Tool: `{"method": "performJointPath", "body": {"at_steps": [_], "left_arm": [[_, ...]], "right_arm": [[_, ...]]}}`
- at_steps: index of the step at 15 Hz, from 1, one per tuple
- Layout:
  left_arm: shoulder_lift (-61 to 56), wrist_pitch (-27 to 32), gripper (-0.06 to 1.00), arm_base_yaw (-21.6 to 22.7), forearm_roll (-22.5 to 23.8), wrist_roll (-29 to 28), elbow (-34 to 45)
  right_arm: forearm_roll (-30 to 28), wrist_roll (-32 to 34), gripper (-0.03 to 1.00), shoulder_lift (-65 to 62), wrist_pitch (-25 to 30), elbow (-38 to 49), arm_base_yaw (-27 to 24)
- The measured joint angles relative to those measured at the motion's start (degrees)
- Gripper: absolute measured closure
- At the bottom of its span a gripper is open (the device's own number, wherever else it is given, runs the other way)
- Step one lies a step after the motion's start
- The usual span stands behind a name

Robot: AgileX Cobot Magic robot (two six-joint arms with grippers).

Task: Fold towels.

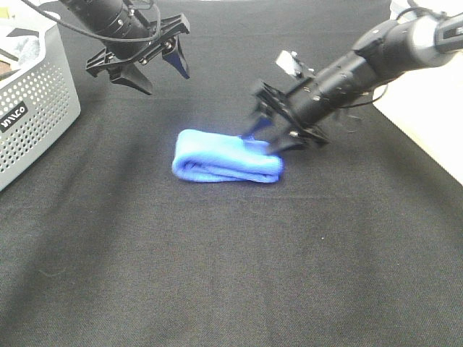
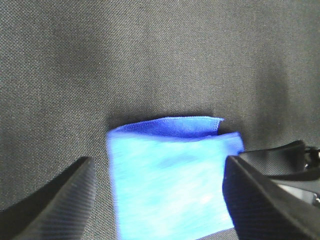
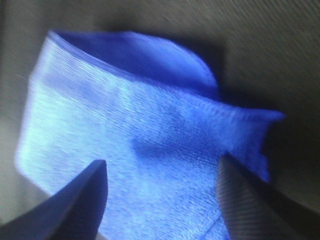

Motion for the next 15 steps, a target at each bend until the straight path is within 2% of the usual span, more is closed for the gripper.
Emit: {"method": "performJointPath", "body": {"at_steps": [6,8,10,12,14,15], "left_arm": [[0.00,1.49,0.26,0.00,0.40,0.74,0.00],[-0.11,4.13,0.26,0.00,1.03,2.12,0.00],[-0.97,7.39,0.26,0.00,2.75,3.27,0.00],[-4.18,11.23,0.26,0.00,5.10,3.67,0.00],[-7.73,14.32,0.26,-0.92,8.71,4.76,0.00],[-7.73,14.32,0.26,-0.92,8.71,4.76,0.00]], "right_arm": [[-5.84,2.29,0.36,-3.21,1.26,-0.06,0.00],[-11.17,3.09,0.36,-6.25,1.26,-0.06,0.00],[-17.65,7.62,0.36,-8.71,1.89,-0.06,0.00],[-23.09,11.23,0.36,-12.95,5.44,-0.06,0.00],[-24.01,11.63,0.36,-17.02,8.54,-0.06,0.00],[-24.01,11.63,0.36,-17.02,8.54,-0.06,0.00]]}}
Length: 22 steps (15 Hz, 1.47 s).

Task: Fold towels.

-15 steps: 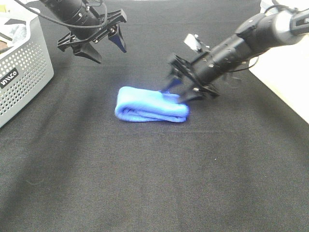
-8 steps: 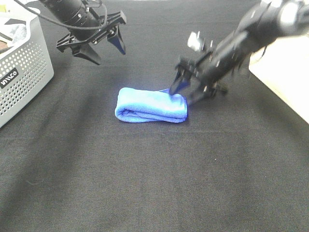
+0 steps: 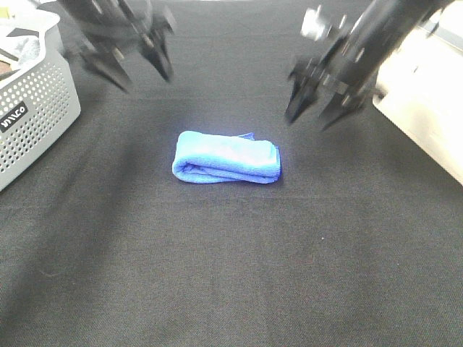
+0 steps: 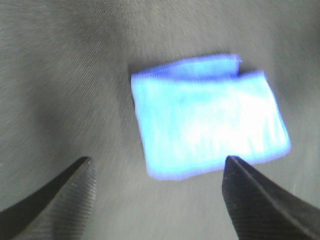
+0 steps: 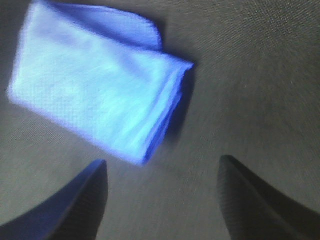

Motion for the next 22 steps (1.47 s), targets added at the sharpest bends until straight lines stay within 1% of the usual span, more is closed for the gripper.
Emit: {"method": "performJointPath", "body": {"at_steps": [3,4,5,6,8,10,11,12,13,16,20,22], "left_arm": [[-5.67,0.40,0.26,-3.72,10.03,-0.57,1.32],[-8.48,0.46,0.26,-5.21,12.26,-0.92,2.92],[-11.46,0.46,0.26,-6.42,13.41,-1.15,5.04],[-15.13,0.46,0.26,-7.51,13.58,-1.26,8.08],[-23.09,0.46,0.26,-8.88,13.64,-1.78,15.30],[-32.03,0.46,0.26,-9.11,13.98,-2.92,23.49],[-39.13,0.57,0.26,-9.11,14.04,-3.09,29.79],[-41.83,0.57,0.26,-9.11,14.09,-3.15,31.57],[-49.22,0.57,0.26,-9.11,14.04,-3.27,37.93],[-63.83,0.63,0.26,-9.11,14.04,-3.27,50.94],[-85.60,0.86,0.26,-9.11,13.81,-3.27,67.04],[-96.72,0.92,0.26,-9.11,13.52,-3.27,73.28]], "right_arm": [[-1.03,1.38,0.36,-6.93,4.64,0.00,0.00],[-1.89,1.78,0.36,-9.11,6.25,0.00,0.00],[-3.09,2.64,0.36,-11.52,8.14,0.00,0.00],[-4.18,3.04,0.36,-13.92,9.17,0.63,0.00],[-6.42,4.35,0.36,-20.23,9.80,4.64,0.00],[-8.19,4.41,0.36,-27.73,9.80,11.34,0.00],[-9.34,4.47,0.36,-34.15,9.57,17.36,0.00],[-9.63,4.47,0.36,-36.67,9.45,19.54,0.00],[-9.97,4.47,0.36,-43.83,9.34,25.73,0.00],[-9.97,4.47,0.36,-58.67,8.82,37.53,0.00],[-10.60,4.47,0.36,-79.58,8.88,49.22,0.00],[-12.55,4.47,0.36,-89.84,8.94,53.92,0.00]]}}
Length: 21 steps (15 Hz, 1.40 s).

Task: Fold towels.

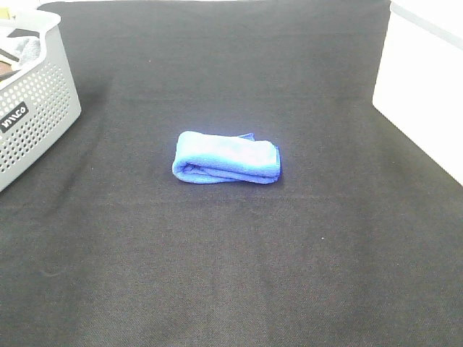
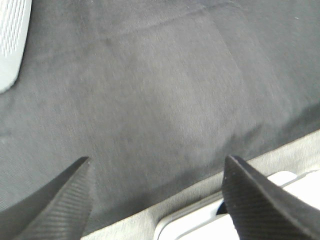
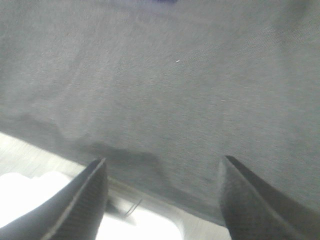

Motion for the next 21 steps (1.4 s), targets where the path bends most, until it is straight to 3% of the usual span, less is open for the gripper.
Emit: {"method": "performJointPath", "body": {"at_steps": [3,6,9,21], "left_arm": [[-13.75,-0.06,0.26,0.00,-0.06,0.69,7.16],[-21.43,-4.24,0.26,0.00,-0.46,3.67,12.03],[-22.12,-8.71,0.26,0.00,-0.86,6.59,14.15],[-22.12,-9.22,0.26,0.00,-1.43,11.23,14.44]], "right_arm": [[-6.59,4.30,0.36,-11.97,-0.80,6.02,0.00],[-10.94,5.96,0.36,-17.07,-3.78,9.85,0.00],[-11.23,5.90,0.36,-17.48,-6.53,12.09,0.00],[-9.68,2.46,0.36,-17.48,-6.88,12.09,0.00]]}}
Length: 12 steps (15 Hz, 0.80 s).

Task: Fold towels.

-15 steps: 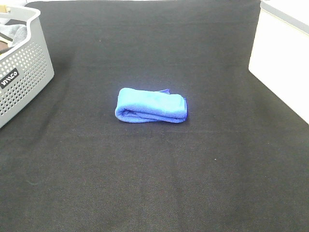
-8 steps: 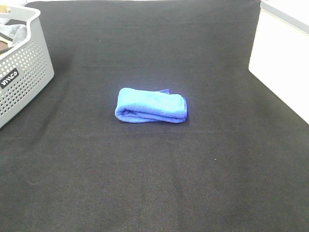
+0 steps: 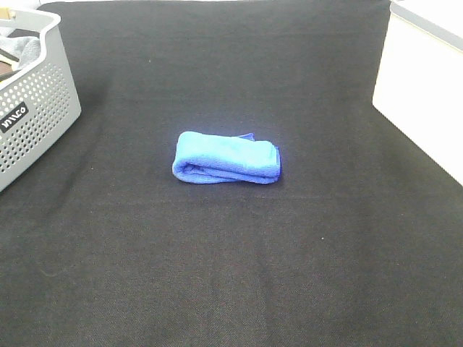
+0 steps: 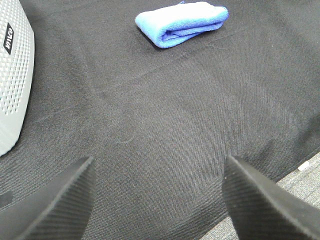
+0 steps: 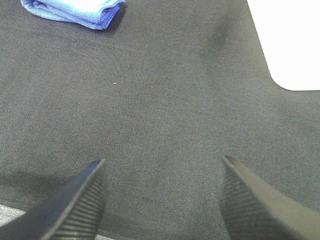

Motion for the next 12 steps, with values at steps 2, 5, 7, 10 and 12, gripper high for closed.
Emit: {"method": "performJointPath", "body": {"at_steps": [2,5,7,10,12], "left_arm": [[0.00,0.00,0.26,0.00,-0.06,0.11,0.00],[0.00,0.00,0.26,0.57,-0.11,0.11,0.00],[0.00,0.00,0.26,4.18,-0.11,0.11,0.00],[0.00,0.00,0.26,10.43,-0.11,0.11,0.00],[0.00,0.00,0.26,16.62,-0.11,0.11,0.00]], "right_arm": [[0.00,0.00,0.36,0.00,0.00,0.00,0.00],[0.00,0.00,0.36,0.00,0.00,0.00,0.00],[0.00,0.00,0.36,0.00,0.00,0.00,0.00],[0.00,0.00,0.36,-0.74,-0.06,0.00,-2.75],[0.00,0.00,0.36,-3.50,-0.11,0.00,-8.88]]}}
